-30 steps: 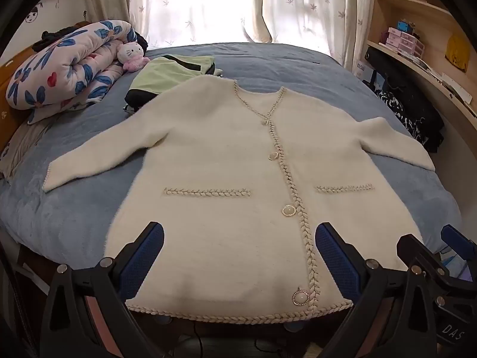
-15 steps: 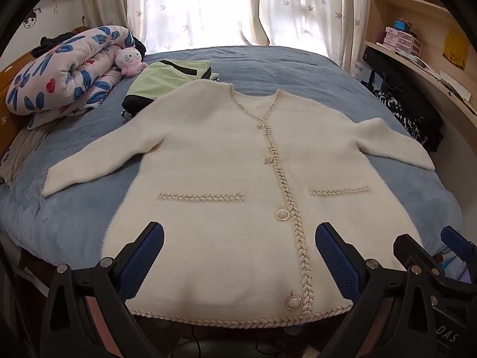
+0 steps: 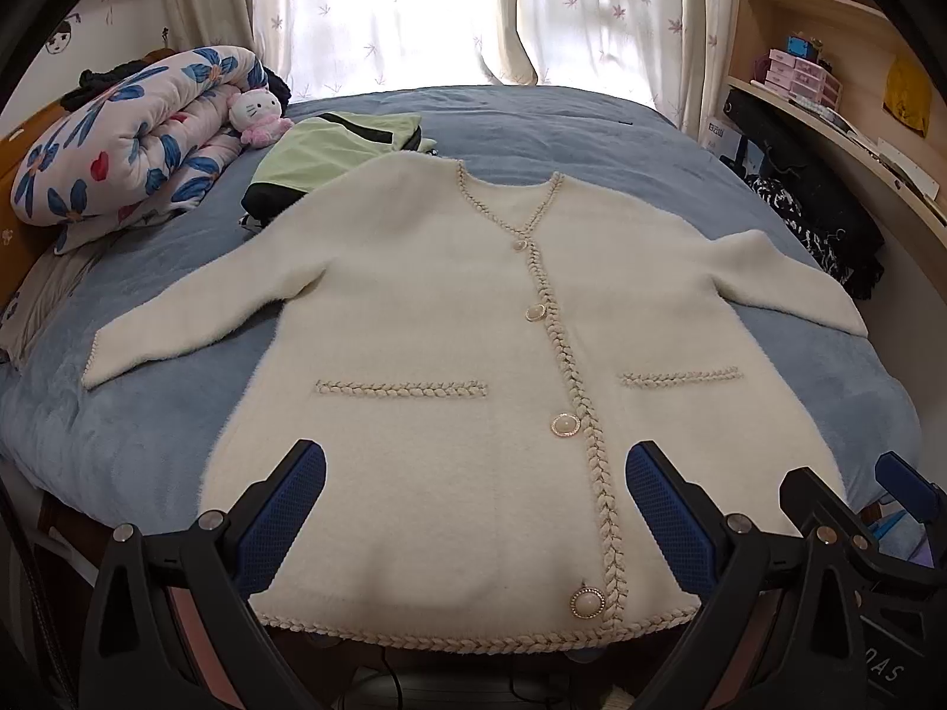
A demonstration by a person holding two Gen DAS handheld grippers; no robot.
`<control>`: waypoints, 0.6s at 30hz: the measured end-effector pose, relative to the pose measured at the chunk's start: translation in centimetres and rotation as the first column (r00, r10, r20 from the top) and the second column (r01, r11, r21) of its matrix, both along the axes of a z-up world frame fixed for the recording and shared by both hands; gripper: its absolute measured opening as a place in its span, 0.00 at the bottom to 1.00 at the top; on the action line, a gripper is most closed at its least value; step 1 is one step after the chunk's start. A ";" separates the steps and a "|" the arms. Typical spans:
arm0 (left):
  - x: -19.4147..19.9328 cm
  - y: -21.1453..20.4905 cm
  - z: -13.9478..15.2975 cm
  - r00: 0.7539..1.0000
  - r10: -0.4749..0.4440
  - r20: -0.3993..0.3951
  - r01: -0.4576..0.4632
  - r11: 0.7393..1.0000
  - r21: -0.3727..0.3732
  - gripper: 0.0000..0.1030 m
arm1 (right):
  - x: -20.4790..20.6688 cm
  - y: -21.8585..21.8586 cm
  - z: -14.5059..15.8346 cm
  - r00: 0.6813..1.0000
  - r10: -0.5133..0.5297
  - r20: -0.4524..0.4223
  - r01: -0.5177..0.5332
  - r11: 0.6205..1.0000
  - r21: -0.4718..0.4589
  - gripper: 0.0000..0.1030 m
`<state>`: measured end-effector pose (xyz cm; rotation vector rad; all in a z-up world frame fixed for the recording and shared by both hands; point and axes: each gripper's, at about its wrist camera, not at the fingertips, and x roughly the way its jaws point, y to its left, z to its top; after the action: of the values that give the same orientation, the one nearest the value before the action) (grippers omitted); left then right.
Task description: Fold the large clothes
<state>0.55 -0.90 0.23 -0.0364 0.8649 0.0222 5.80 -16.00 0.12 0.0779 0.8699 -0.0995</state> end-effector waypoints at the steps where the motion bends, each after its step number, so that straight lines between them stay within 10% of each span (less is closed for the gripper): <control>1: 0.0 0.0 0.0 1.000 -0.001 0.000 0.001 1.000 0.000 0.98 | 0.0 0.0 -0.1 1.000 0.000 0.000 0.000 1.000 -0.001 1.00; 18: -0.2 0.4 -0.1 1.000 0.012 0.009 -0.012 1.000 -0.006 0.98 | 0.0 0.1 -0.3 1.000 0.008 0.004 -0.008 1.000 -0.002 1.00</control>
<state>0.32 -0.50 0.08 -0.0476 0.8559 0.0302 5.78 -15.91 -0.17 0.0726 0.8662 -0.0926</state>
